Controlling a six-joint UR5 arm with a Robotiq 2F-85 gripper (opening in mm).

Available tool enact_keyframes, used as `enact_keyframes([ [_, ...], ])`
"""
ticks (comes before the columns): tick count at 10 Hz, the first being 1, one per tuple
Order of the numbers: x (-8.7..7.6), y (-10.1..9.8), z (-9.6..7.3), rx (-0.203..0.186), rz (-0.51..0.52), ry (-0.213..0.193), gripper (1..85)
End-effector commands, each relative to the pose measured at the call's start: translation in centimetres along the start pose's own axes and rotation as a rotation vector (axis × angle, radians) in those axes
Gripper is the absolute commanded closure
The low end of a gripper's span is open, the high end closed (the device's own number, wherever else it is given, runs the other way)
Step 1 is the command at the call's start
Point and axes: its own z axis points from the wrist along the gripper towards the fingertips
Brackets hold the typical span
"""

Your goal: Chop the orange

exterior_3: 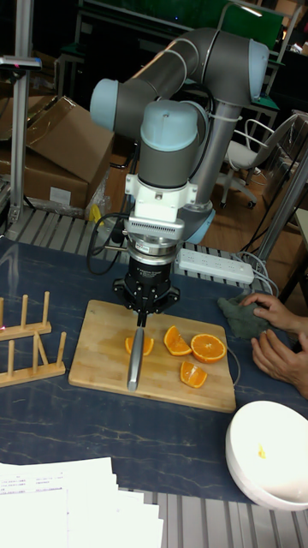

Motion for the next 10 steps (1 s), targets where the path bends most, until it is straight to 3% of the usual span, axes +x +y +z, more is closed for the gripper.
enact_keyframes([
  [1,-0.42,0.31,0.15,-0.014,0.005,-0.014,84.7],
  [10,-0.65,0.80,1.07,-0.033,0.005,-0.031,84.7],
])
